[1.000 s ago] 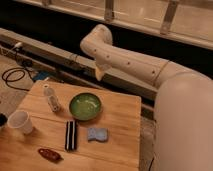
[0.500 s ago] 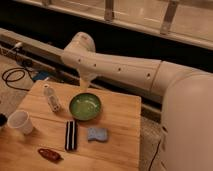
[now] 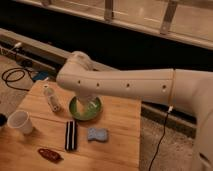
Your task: Move the arm in a circular motion
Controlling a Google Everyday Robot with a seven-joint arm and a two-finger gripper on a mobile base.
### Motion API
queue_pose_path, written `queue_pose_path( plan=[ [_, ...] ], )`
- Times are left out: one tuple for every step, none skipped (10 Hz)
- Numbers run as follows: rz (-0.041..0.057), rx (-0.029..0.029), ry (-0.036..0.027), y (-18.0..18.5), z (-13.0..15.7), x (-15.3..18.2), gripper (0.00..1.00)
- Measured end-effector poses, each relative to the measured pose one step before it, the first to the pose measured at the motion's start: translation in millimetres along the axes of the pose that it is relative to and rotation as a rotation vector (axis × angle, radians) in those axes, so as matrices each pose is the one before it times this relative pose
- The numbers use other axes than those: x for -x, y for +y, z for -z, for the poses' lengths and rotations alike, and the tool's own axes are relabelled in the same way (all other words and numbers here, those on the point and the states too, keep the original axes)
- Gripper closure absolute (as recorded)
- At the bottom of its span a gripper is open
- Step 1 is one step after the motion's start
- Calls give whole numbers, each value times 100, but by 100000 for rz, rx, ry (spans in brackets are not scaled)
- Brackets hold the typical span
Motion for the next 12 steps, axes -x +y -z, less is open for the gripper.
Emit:
queue_pose_path(
  plan=[
    [-3462,-1437,1798,-175,-143,-1557,20],
    [-2912,-1022,1317,-444,-226,-1035,20],
    [-4125,-1504,1348,-989,-310,-1017,20],
    [-3950,-1906,1065,-1610,-439,-594,20],
    [-2404,-1407,446,-1275,-291,-77,20],
    [-3592,-1804,568,-2068,-536,324,20],
    [-2986,-2015,484,-2732,-716,972,20],
    [-2087,-1388,296,-2003,-537,753,20],
    [-2574,-1904,204,-2691,-715,1243,20],
    [-1314,-1429,-254,-1929,-473,1391,20],
    [-728,-1366,-506,-1757,-411,1664,20],
    [203,-902,-696,-1486,-391,1920,20]
  ],
)
